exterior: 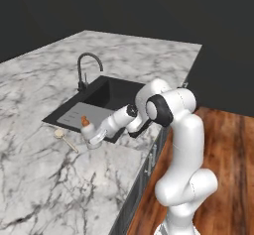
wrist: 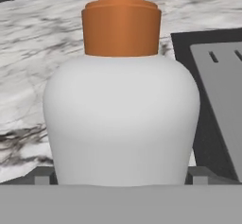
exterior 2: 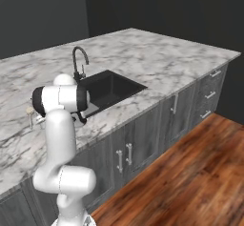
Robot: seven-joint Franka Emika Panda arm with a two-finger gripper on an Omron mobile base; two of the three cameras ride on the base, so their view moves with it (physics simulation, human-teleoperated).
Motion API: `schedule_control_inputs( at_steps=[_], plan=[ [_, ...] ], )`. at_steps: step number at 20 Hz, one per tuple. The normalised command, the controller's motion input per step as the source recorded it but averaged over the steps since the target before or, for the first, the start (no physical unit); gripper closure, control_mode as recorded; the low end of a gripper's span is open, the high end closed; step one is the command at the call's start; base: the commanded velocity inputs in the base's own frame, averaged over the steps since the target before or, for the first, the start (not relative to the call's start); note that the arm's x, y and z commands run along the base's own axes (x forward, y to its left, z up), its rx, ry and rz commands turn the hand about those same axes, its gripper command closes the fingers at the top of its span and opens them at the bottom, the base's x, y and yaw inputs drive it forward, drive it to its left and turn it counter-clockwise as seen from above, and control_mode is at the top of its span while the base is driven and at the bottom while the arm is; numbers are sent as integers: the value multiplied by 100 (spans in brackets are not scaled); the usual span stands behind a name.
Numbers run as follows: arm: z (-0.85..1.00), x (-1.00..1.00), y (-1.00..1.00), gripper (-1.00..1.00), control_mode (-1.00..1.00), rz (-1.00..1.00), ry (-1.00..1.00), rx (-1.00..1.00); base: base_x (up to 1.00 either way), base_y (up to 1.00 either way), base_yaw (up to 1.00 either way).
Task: Locate and retrieve the dish brush and soap dispenser from the cabinet. Place them next to the sink.
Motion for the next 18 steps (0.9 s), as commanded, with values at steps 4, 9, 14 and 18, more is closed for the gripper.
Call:
schedule_control_inputs(
  at_steps=[4,9,14,18],
  plan=[
    [-78,-72,-7,100,-100,5,-23,14,0,0,0],
    [-40,-54,-33,100,-100,9,-26,14,0,0,0],
    [-3,-28,-52,100,-100,6,-7,15,0,0,0],
    [-42,-22,-37,100,-100,10,-6,22,0,0,0]
  ],
)
